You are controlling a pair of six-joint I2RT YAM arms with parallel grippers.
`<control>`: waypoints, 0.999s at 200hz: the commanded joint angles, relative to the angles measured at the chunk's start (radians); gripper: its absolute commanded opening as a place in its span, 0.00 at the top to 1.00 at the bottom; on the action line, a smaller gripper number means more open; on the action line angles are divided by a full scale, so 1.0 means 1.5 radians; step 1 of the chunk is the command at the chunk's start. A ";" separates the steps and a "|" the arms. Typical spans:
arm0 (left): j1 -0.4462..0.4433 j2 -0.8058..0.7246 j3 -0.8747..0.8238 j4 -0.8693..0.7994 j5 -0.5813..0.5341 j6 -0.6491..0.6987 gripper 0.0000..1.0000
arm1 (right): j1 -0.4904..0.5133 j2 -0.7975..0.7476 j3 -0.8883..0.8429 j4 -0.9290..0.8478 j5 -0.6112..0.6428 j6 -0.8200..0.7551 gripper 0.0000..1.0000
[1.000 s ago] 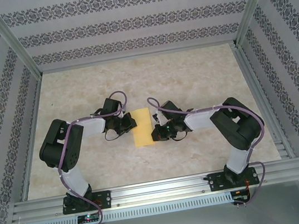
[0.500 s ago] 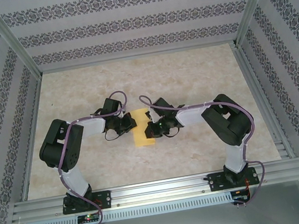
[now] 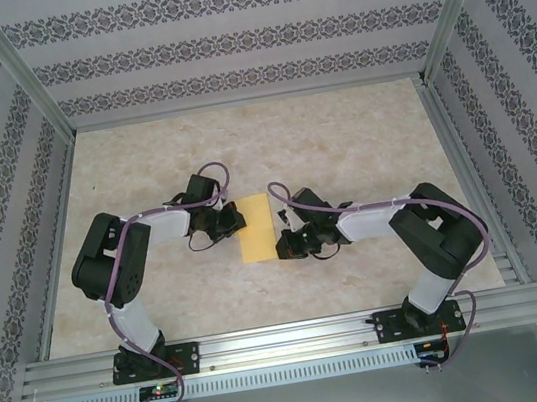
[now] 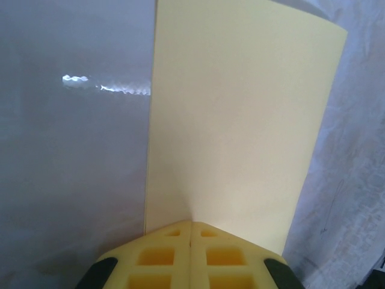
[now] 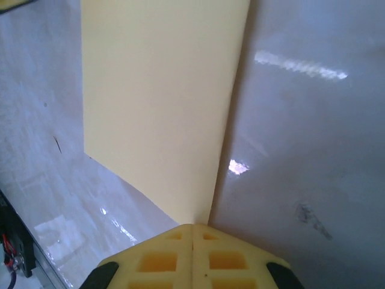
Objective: Fold a paper plane with a square sheet of paper (pick it up from the middle)
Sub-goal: Fold the square sheet of paper in half at the center of the table, then rotate the square sheet of paper at the center of the table.
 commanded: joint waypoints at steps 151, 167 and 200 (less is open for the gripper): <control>0.016 -0.289 -0.046 -0.173 -0.106 0.001 0.69 | -0.005 0.294 0.471 -0.237 0.225 -0.010 1.00; 0.013 -0.292 -0.054 -0.179 -0.093 0.014 0.69 | -0.008 0.303 0.474 -0.252 0.242 -0.010 1.00; -0.004 -0.287 -0.057 -0.177 -0.085 0.021 0.69 | -0.020 0.291 0.446 -0.284 0.299 0.014 1.00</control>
